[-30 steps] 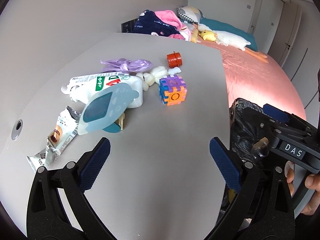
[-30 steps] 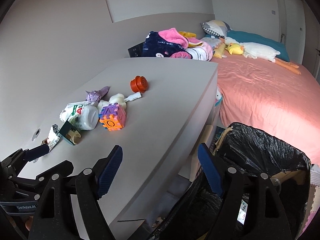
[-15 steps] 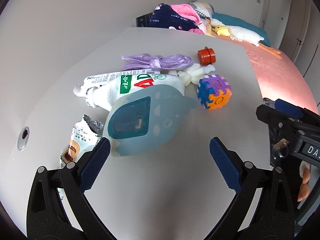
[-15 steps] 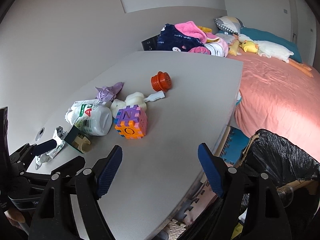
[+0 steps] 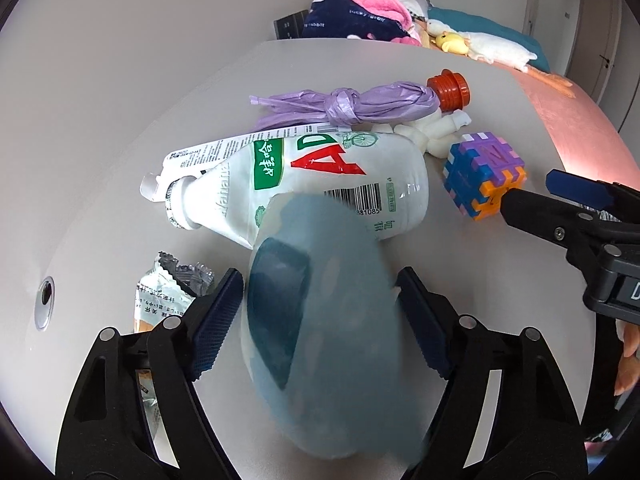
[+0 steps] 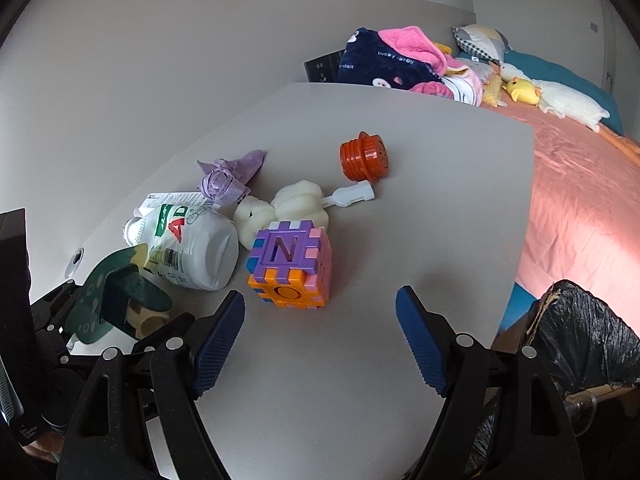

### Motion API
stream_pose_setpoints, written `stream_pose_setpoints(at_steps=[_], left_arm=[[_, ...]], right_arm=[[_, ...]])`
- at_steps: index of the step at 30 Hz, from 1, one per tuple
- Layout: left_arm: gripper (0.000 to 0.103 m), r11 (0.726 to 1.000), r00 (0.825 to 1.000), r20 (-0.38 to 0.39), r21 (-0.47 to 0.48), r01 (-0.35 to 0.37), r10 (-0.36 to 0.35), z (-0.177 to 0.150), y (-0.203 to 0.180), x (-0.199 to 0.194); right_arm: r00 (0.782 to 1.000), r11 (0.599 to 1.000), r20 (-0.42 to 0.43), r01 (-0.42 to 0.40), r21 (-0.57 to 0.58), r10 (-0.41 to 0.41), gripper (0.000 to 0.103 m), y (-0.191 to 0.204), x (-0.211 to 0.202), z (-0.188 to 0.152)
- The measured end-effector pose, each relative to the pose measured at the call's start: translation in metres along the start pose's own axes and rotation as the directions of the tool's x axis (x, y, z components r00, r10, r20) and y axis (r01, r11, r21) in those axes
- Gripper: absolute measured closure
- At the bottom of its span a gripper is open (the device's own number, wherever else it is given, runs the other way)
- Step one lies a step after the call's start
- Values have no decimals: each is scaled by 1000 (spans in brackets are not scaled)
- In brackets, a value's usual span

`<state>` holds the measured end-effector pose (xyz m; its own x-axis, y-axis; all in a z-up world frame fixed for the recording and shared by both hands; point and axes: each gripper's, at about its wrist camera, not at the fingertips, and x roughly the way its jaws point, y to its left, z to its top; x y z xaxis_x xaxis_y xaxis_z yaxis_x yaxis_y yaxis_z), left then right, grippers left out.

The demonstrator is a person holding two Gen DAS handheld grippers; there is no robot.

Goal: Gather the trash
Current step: 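Grasp the blue-grey plastic piece with the left gripper while the right gripper grasps the purple-orange foam cube, then carry the plastic piece and foam cube over the black trash bag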

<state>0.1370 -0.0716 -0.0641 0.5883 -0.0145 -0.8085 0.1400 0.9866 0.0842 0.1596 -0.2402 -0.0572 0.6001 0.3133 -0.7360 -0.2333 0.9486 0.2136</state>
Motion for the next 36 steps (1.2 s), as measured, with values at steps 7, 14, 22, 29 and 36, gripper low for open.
stream_pose_setpoints(at_steps=[7, 14, 22, 29, 36], left_arm=[[34, 1000, 1000, 12, -17, 9, -9, -2, 6, 0], [35, 999, 999, 29, -28, 26, -25, 0, 6, -8], [35, 999, 997, 65, -19, 41, -40, 6, 3, -23], [35, 999, 996, 78, 2, 50, -50, 8, -11, -30], [35, 998, 993, 97, 1, 62, -62, 7, -24, -44]], right_arm=[[1000, 1000, -14, 14, -13, -15, 25, 9, 16, 7], [999, 998, -31, 16, -63, -18, 60, 16, 27, 12], [1000, 998, -8, 10, -55, -10, 60, 13, 10, 6], [1000, 999, 11, 0, -34, 0, 60, 6, -9, 2], [999, 1000, 37, 6, -29, -4, 60, -2, -31, -2]])
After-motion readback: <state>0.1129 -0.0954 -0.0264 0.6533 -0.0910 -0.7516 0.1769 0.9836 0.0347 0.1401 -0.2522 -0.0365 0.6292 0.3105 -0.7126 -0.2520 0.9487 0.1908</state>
